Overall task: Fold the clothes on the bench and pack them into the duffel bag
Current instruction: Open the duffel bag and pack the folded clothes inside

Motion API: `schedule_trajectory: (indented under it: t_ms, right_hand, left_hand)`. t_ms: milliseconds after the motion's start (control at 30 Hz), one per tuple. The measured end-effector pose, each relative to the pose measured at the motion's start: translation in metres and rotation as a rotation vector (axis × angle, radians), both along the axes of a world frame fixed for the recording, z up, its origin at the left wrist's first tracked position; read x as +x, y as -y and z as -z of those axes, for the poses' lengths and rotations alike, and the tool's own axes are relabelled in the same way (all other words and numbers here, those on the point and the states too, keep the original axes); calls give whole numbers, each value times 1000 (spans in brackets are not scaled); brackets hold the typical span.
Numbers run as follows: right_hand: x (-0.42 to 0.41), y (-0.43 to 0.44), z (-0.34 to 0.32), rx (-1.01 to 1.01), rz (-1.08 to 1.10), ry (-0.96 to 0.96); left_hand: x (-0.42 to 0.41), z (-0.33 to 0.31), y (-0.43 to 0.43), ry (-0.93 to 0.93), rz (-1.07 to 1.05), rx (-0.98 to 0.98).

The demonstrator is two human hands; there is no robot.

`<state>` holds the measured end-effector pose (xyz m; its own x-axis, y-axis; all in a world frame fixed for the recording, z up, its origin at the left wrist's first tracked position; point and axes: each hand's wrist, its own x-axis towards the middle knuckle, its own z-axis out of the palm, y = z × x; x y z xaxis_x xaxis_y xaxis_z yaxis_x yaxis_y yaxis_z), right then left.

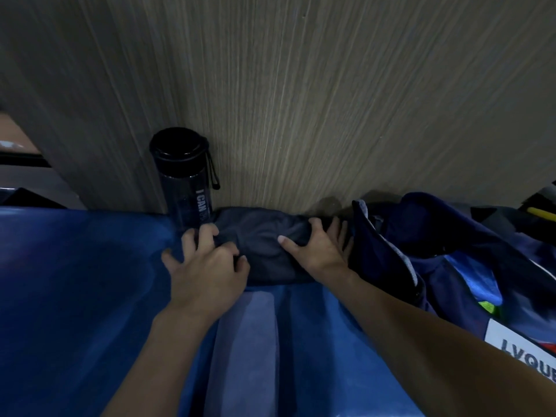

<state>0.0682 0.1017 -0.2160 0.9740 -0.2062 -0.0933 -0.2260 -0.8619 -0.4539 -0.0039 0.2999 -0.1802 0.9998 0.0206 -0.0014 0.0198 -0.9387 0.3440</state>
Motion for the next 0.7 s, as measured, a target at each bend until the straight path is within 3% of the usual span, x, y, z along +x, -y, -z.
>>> schedule_trajectory:
  t_ms: [100,200,267,433,567,700]
  right_hand:
    - [-2,4,-3,29,33,11]
    - [-1,8,-4,33,65,106]
    - [0,11,-6,155,78,115]
    - [4,5,-10,370,99,105]
    - [5,8,-10,197,99,128]
    - [0,10,-18,166,26,181]
  left_hand:
    - [1,2,2,124,106,-34]
    - [4,10,4,-34,160,-25]
    - [5,13,4,-118,161,-7]
    - [4,13,3,-131,161,-1]
    - [4,14,4,-97,176,-104]
    - [1,11,3,73,109,-253]
